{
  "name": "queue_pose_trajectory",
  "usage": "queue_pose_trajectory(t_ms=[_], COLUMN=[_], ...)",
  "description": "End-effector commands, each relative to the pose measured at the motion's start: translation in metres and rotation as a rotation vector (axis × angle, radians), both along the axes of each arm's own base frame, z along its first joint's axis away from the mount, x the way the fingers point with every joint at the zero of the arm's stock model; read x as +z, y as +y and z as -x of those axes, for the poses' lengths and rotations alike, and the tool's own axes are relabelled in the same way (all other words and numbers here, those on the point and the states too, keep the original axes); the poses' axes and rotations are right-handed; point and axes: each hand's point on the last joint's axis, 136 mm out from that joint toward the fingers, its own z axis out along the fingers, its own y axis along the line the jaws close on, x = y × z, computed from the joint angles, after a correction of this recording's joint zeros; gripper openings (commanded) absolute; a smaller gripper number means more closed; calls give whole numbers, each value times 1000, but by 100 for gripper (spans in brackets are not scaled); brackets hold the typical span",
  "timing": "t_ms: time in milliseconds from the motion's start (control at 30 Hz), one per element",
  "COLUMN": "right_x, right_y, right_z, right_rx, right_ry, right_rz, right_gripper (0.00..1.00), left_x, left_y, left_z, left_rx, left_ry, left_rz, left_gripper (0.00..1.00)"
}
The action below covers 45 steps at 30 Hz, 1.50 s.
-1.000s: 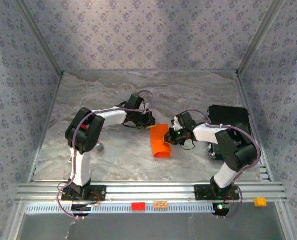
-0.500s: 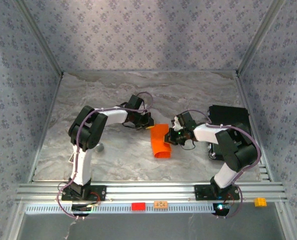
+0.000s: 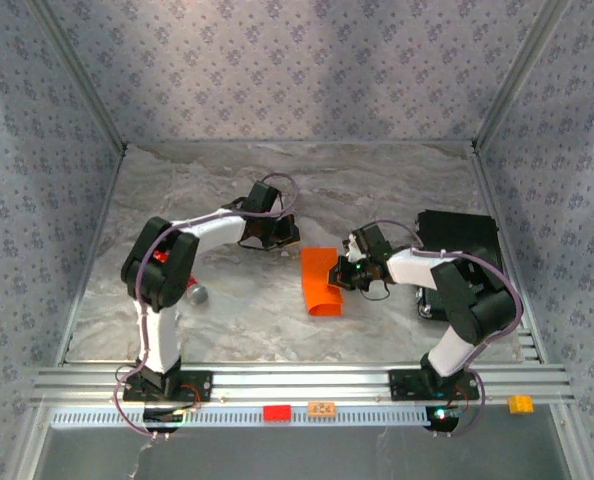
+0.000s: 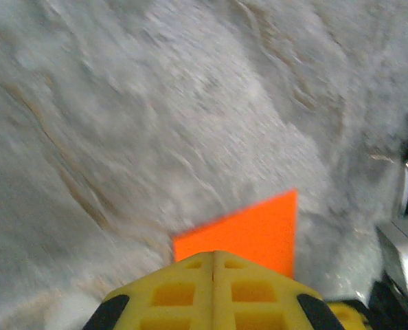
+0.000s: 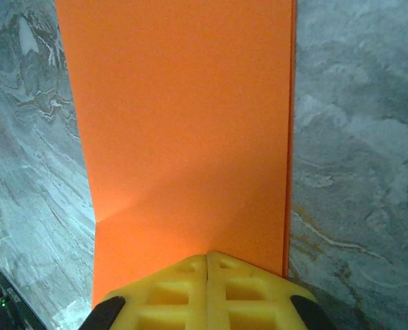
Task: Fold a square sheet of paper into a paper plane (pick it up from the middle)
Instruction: First fold the square sheet of paper in half at the center of the table.
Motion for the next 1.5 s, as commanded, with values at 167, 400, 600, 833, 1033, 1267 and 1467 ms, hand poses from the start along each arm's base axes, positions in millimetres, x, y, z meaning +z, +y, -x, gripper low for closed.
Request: queue_pose_trajectory(t_ms=[167,400,600,833,1033,1267,1467], right_x=[-35,-36,-37,-38,-39,-36,-36], right_y=[-31,-34,-34,-37,-38,-40,-40], right_z=[29,31,31,32,31,30,30], right_rx=[-43,-47,-48,-53,-56,-74,-73], right_ry=[115,117,119,121,123,112,111], right_rz=[157,160,160,167,165,168,164], right_gripper=[0,0,0,0,0,0,0], left_x=[15,-10,-42,-72,-56,-1,-4], left_y=[-41,-43,-29,7,2,-31,-44], left_z=[88,119,132,146,141,133,144], left_rx=[-197,-218,-214,-225,-221,-216,-258], left_ry=[85,168,212,204,142,114,169], left_rz=[135,142,71,-102,-66,135,206], left_gripper=[3,3,4,4,3,4,5])
